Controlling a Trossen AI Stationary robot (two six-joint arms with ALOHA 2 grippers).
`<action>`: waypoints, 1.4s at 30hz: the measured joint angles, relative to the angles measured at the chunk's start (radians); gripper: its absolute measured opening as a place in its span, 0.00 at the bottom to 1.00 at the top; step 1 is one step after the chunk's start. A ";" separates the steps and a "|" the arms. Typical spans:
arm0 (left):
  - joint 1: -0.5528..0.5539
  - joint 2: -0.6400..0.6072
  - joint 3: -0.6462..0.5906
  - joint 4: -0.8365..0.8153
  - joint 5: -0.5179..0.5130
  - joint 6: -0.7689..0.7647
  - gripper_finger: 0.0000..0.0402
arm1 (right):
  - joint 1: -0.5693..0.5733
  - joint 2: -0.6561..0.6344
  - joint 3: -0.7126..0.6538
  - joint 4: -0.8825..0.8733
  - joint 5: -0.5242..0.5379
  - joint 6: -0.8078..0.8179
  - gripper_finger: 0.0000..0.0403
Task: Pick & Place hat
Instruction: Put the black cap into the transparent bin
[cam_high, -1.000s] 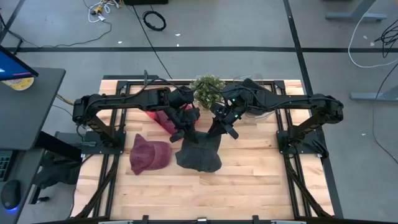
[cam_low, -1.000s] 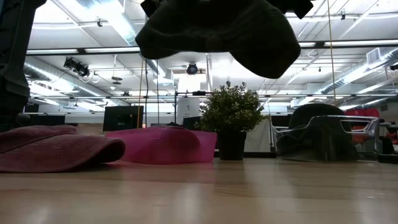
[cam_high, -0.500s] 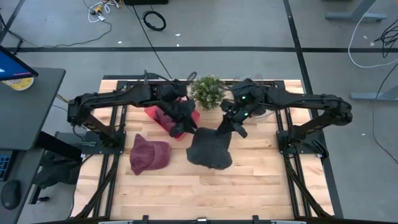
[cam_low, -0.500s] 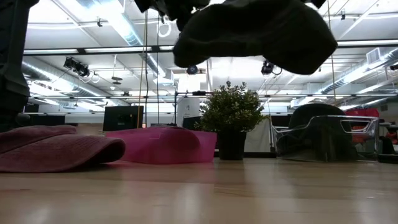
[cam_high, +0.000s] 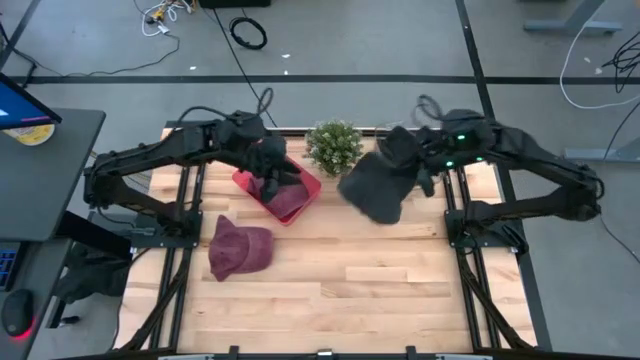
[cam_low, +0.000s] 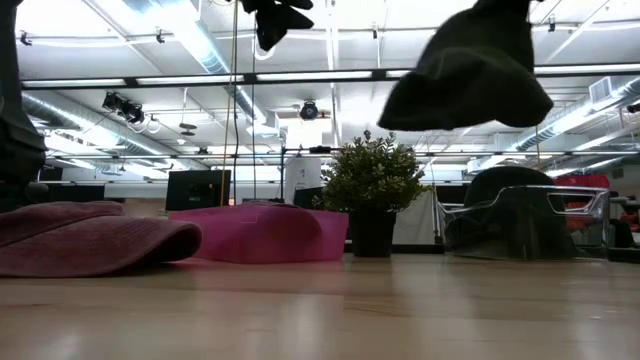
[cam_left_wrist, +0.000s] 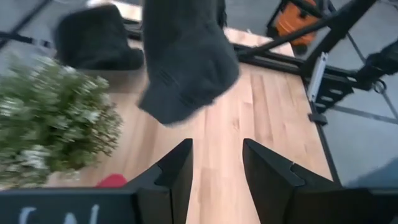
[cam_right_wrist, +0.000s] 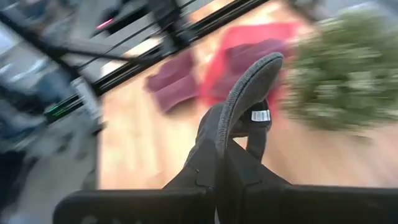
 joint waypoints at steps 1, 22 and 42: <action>0.000 -0.012 0.000 0.000 -0.012 -0.001 0.35 | -0.013 -0.023 0.000 -0.014 0.038 0.000 0.01; -0.013 -0.109 0.000 0.023 -0.108 -0.061 0.35 | -0.325 -0.046 0.000 -0.195 0.330 -0.337 0.01; -0.012 -0.107 0.000 0.002 -0.108 -0.052 0.35 | -0.481 0.113 0.000 -0.228 0.156 -0.528 0.01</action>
